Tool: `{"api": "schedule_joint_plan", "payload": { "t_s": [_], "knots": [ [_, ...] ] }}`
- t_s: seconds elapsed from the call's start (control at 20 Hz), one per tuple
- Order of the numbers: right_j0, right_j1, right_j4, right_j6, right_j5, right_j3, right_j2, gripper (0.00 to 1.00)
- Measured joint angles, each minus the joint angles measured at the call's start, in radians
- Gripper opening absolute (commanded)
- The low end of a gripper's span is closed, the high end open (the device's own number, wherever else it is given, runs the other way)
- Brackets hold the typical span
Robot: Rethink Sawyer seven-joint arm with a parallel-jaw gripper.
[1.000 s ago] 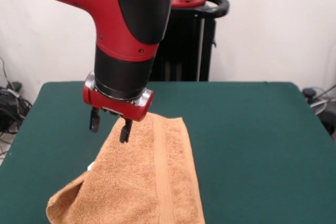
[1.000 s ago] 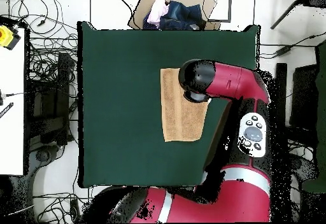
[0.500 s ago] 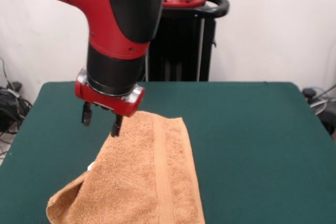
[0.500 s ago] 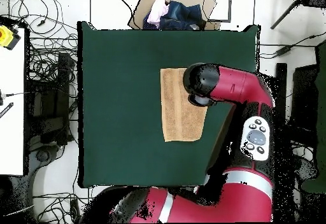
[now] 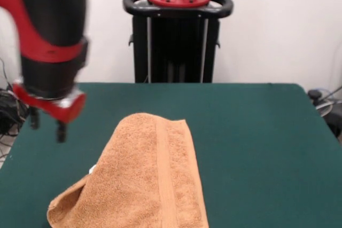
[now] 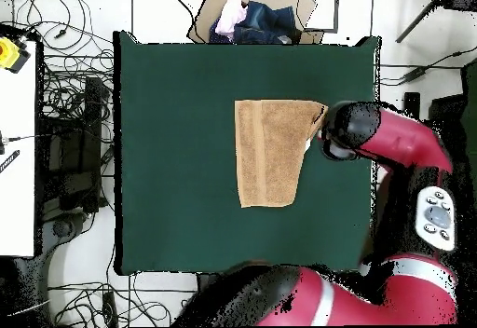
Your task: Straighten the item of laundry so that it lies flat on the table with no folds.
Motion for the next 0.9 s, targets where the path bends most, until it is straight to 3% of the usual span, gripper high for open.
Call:
{"api": "schedule_joint_plan", "payload": {
  "t_s": [0.3,0.9],
  "knots": [
    [-0.074,0.08,-0.031,0.0,-0.028,-0.081,0.0,1.0],
    [-0.039,0.16,-0.118,0.0,-0.028,-0.135,0.002,1.0]
  ]
}}
